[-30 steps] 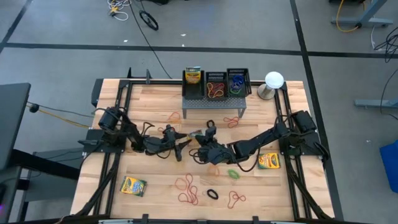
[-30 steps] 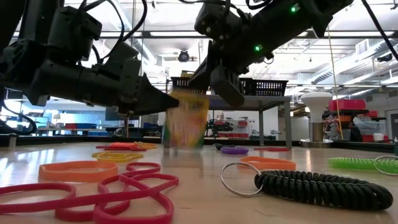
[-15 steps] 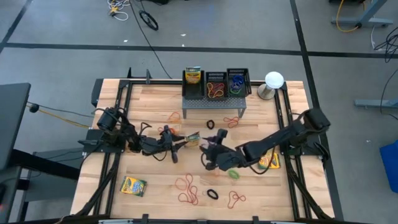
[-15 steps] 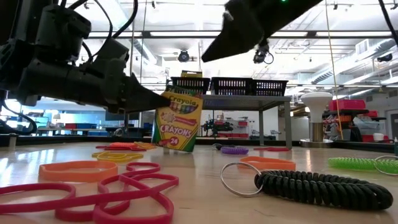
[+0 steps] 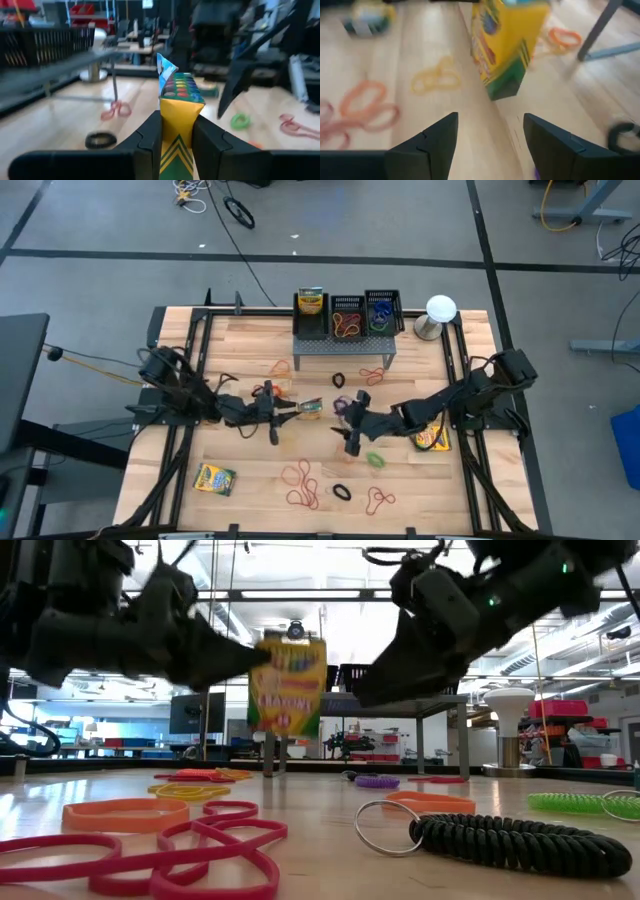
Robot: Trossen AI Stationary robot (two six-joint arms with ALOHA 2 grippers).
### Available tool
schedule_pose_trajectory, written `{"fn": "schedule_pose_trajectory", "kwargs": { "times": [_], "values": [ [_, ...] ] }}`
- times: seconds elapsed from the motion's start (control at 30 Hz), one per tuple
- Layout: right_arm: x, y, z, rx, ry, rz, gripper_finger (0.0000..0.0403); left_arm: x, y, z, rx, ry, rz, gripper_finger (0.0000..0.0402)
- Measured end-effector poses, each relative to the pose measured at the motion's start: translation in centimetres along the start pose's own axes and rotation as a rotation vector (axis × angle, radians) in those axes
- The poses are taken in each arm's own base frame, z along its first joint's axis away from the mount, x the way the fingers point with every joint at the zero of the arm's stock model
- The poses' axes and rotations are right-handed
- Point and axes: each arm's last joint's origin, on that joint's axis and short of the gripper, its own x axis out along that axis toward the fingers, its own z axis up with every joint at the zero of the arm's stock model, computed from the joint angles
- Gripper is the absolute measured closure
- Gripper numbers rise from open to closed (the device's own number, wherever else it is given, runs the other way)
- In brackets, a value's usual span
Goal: Sort rubber bands into baskets
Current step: Put the crayon box into the left black basket on the shelf
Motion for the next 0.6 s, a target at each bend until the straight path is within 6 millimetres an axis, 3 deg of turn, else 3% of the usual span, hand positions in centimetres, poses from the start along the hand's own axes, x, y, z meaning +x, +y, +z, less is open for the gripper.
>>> {"fn": "schedule_pose_trajectory", "kwargs": {
  "times": [0.1,0.27,0.43,0.6],
  "values": [
    [0.2,-1.4,0.0,0.06,-0.114,0.015,0.0167,-0.5,0.4,1.3,-0.002,-0.049,-0.051,0.0316],
    [0.3,-2.1,2.0,0.077,-0.27,0.116,0.0167,-0.6,1.1,2.4,-0.038,-0.093,-0.161,0.0316],
    [0.3,-2.1,2.6,0.084,-0.304,0.252,0.0152,-0.1,1.3,3.3,-0.057,-0.141,-0.19,0.0316],
    [0.2,-2.1,2.7,0.111,-0.31,0.252,0.0111,0.4,1.1,4.1,-0.057,-0.178,-0.188,0.0316]
  ]
}}
